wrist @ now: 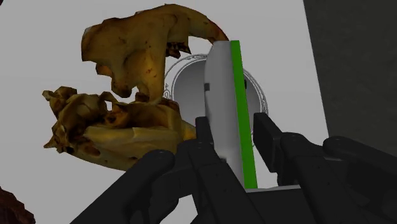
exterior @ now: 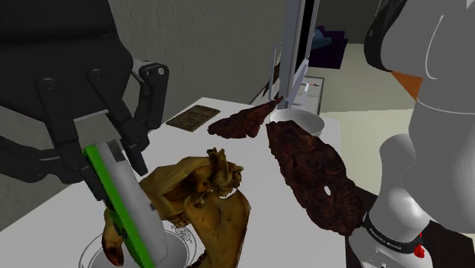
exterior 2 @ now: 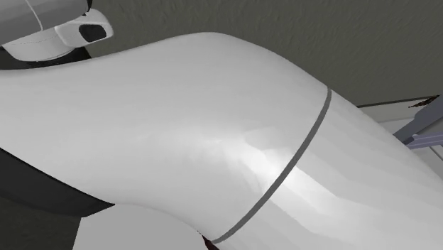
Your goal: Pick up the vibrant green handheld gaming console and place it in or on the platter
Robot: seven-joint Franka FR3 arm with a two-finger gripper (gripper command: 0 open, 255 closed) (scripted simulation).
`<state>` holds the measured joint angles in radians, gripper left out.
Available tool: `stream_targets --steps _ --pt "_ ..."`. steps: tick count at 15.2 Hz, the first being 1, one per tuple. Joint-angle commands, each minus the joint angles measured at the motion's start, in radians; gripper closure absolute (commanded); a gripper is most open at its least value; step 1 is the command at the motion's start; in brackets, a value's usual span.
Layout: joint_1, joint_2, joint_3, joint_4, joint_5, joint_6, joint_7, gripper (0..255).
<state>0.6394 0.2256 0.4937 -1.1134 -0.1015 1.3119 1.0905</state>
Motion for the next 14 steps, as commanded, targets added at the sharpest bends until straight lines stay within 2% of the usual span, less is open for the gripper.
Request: stream_targets --steps 1,14 --pt "-0.008 -0.02 -0.001 -0.051 0.011 0.034 -0.001 255" --pt "-0.049 -0.118 -0.013 -0.356 0.06 0.251 -0.027 255"
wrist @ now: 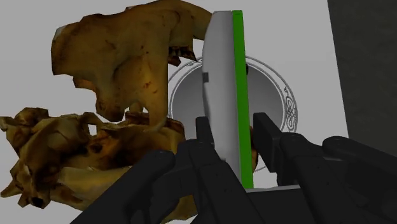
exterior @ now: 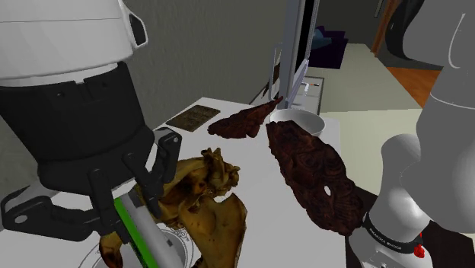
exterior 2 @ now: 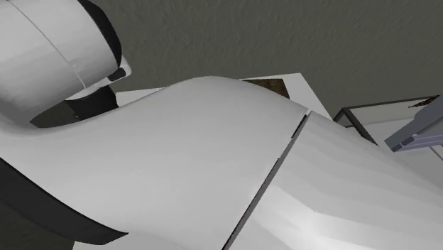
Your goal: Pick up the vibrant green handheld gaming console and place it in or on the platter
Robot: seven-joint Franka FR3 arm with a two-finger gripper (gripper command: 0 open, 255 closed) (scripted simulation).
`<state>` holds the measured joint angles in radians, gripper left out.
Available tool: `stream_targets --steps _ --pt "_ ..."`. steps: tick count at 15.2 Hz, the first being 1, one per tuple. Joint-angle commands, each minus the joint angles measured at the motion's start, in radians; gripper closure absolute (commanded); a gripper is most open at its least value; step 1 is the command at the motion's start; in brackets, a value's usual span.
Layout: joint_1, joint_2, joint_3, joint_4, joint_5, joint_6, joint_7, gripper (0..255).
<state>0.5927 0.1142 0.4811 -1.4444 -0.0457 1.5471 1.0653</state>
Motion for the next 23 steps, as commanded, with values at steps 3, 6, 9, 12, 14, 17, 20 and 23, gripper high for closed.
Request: stream_targets --steps 3,6,9,12,14,17,20,23 --pt "-0.006 -0.019 -0.003 -0.08 0.01 0.06 -0.006 255" --pt "-0.007 -0.024 -0.003 -0.105 0.012 0.08 -0.007 255" --pt "-0.008 -0.023 -0.003 -0.104 0.012 0.08 -0.007 255" --pt "-0.008 -0.023 -0.003 -0.104 0.012 0.08 -0.007 255" --pt "-0.008 -0.029 -0.003 -0.112 0.014 0.083 -0.008 0" --pt "-0.008 -0.028 -0.003 -0.112 0.014 0.084 -0.008 0" --pt "-0.002 -0.004 0.0 -0.013 0.002 0.006 -0.002 0" --pt "0.007 0.022 0.004 0.08 -0.01 -0.064 0.005 0"
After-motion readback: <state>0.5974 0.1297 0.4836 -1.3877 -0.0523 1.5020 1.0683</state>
